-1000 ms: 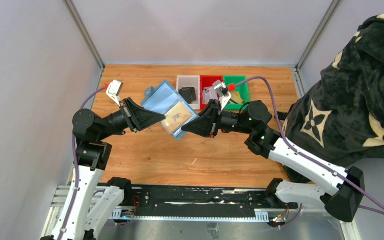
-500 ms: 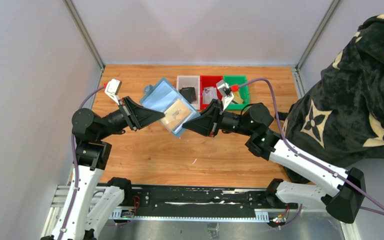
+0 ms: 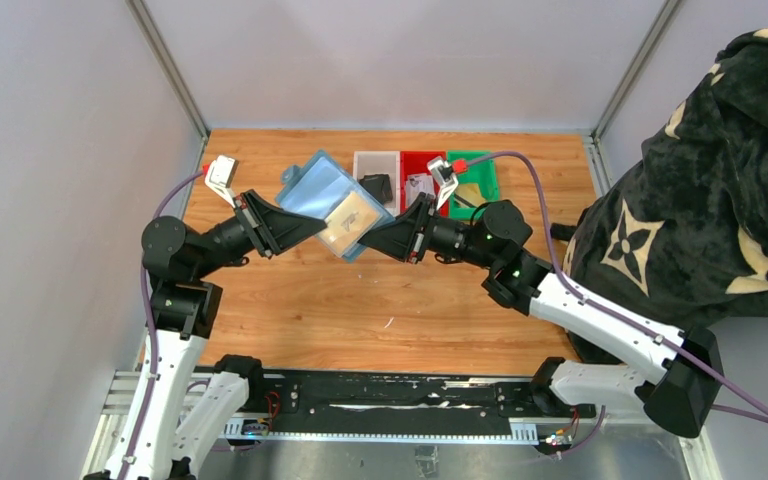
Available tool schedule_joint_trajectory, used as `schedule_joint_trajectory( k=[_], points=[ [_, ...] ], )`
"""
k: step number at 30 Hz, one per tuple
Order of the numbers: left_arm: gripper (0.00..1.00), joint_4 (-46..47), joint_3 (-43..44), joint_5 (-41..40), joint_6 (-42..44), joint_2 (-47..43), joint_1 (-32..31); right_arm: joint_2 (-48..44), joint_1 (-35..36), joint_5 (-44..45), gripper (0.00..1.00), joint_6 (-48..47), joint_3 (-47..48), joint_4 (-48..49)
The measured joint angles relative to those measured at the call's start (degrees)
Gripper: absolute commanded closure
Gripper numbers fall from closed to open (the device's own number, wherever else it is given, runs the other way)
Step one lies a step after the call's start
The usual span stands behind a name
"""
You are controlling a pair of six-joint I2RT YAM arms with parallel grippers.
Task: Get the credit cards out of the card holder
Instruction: Remove the credit card from the card holder.
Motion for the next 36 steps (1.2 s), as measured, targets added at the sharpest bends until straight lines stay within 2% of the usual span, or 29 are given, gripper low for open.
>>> schedule_joint_trajectory(
  k=[7, 20, 22, 23, 24, 26, 28, 30, 33, 36],
  points=[
    [1.0, 1.2, 0.0, 0.2, 1.1, -0.5, 0.2, 3.8, -0.3, -0.4, 0.71, 5.5, 2.5, -0.3],
    [1.0, 2.1, -1.0, 3.0, 2.9, -1.3, 0.0, 5.8, -0.6, -5.2, 0.6, 13.7, 2.9, 9.0],
    [1.0, 1.8, -1.0, 3.5, 3.2, -1.3, -0.1, 5.9, -0.6, -5.6, 0.64, 14.0, 2.9, 10.3],
    [0.96, 1.8, -1.0, 3.7, 3.4, -1.3, -0.1, 5.9, -0.6, -5.8, 0.7, 14.0, 2.9, 10.8],
    [0.84, 1.8, -1.0, 3.9, 3.5, -1.3, -0.1, 5.9, -0.6, -5.9, 0.77, 14.0, 2.9, 10.9],
    [0.43, 1.3, -1.0, 4.0, 4.0, -1.3, -0.1, 5.9, -0.6, -6.1, 0.96, 13.6, 3.2, 10.3],
    [0.17, 0.5, -1.0, 4.1, 5.1, -1.2, -0.1, 5.9, -0.5, -6.0, 1.0, 12.8, 4.3, 8.3],
    [0.08, -2.6, -0.6, 3.7, 8.6, -0.9, -0.1, 5.9, -0.2, -5.1, 1.0, 11.2, 7.0, 2.6],
    [0.03, -11.5, 1.9, 0.5, 18.9, -0.9, -0.1, 5.9, 0.4, -1.3, 1.0, 6.3, 13.7, -11.4],
    [0.02, -18.0, 4.7, -5.4, 33.2, -1.7, -0.1, 6.1, 1.6, 5.0, 1.0, 0.3, 22.1, -27.5]
  ],
)
